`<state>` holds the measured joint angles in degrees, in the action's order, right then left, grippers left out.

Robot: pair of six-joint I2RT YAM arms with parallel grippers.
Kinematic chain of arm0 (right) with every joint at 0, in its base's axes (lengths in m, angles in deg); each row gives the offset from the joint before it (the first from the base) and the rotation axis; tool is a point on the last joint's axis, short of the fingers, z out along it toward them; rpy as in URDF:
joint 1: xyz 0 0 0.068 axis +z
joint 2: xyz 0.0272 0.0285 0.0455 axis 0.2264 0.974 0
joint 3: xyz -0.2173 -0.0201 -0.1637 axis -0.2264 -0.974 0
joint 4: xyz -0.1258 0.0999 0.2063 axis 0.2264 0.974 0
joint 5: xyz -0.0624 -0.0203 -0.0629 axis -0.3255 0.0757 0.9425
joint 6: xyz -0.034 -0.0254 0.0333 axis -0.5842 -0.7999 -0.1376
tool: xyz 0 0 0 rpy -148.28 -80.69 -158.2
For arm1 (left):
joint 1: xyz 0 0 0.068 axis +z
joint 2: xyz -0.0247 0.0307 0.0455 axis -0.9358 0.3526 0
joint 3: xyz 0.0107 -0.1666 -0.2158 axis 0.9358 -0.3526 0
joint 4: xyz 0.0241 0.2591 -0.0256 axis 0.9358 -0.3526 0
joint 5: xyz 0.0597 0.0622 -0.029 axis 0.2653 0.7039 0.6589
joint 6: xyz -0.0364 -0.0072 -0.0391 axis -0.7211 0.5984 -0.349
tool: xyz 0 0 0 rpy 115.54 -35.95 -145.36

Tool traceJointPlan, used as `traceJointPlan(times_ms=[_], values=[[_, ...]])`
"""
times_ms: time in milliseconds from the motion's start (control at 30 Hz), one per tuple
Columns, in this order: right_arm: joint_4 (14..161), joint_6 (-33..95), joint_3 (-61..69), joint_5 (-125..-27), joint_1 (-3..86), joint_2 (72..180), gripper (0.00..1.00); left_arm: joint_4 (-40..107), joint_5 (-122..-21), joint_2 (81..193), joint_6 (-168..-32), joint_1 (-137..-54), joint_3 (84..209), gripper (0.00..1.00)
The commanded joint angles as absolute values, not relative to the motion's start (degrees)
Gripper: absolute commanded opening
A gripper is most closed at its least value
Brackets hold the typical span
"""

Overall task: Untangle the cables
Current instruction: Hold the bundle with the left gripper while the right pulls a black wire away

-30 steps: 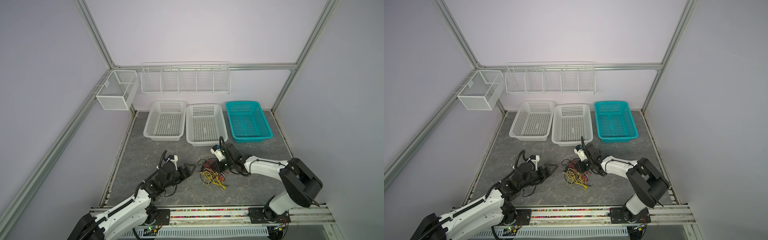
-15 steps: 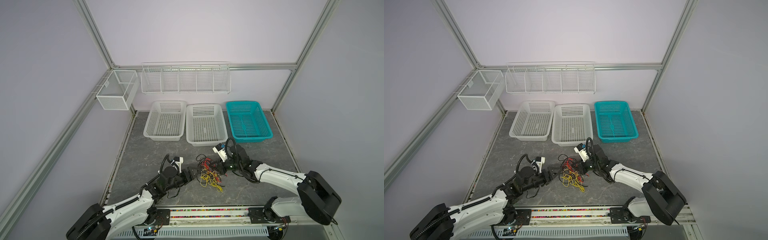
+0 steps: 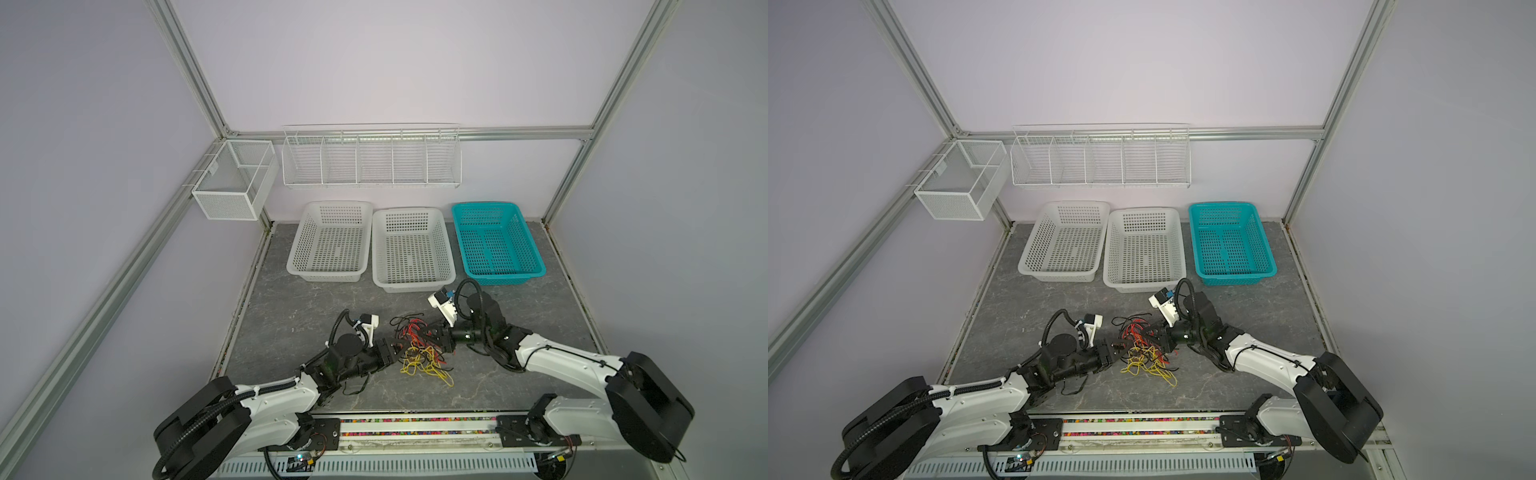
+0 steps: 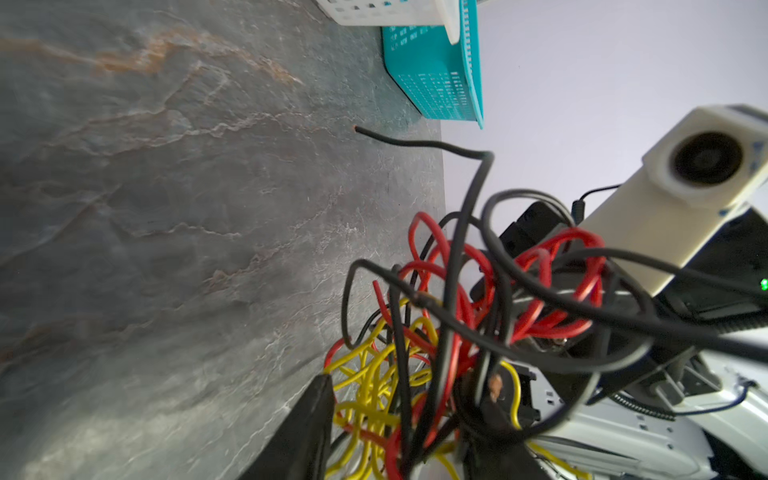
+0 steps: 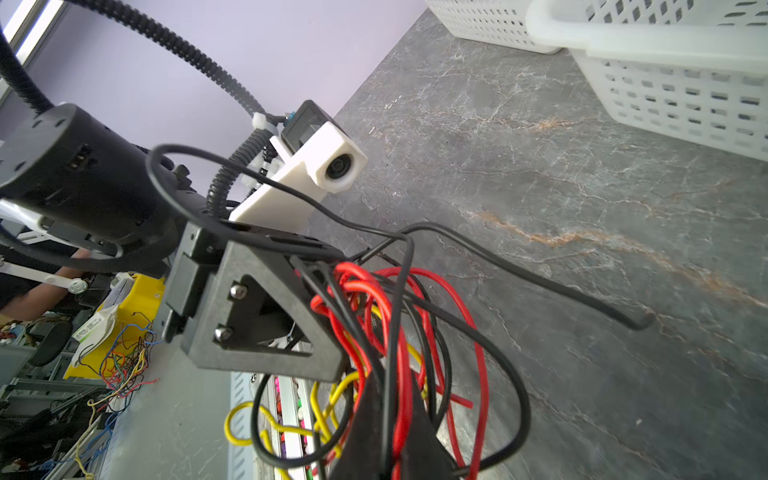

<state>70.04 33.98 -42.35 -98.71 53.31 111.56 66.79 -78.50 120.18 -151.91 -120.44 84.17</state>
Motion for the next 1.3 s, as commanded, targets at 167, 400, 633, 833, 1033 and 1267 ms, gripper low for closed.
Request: traceJointPlan(times_ms=[167, 400, 633, 833, 1033, 1267], values=[[68.06, 33.75, -42.13, -100.51, 53.34, 110.96, 0.07, 73.44, -79.93, 125.22, -151.98, -121.66, 87.64, 0.21], [73.08, 32.24, -42.22, -93.22, 53.37, 107.47, 0.07, 66.18, -78.80, 121.25, -149.52, -121.67, 88.01, 0.00], [78.19, 30.36, -42.43, -88.28, 52.98, 103.12, 0.42, 51.21, -74.60, 113.38, -146.39, -121.66, 89.45, 0.00], [83.37, 29.57, -40.88, -90.94, 53.31, 97.46, 0.56, 47.69, -73.53, 111.18, -146.05, -121.62, 90.61, 0.00], [92.68, 30.06, -35.17, -85.20, 58.69, 93.89, 0.55, 48.26, -75.20, 112.46, -143.96, -121.65, 91.20, 0.00], [97.97, 31.18, -27.24, -76.15, 63.27, 103.48, 0.50, 47.26, -76.37, 111.61, -142.34, -121.71, 91.70, 0.00]])
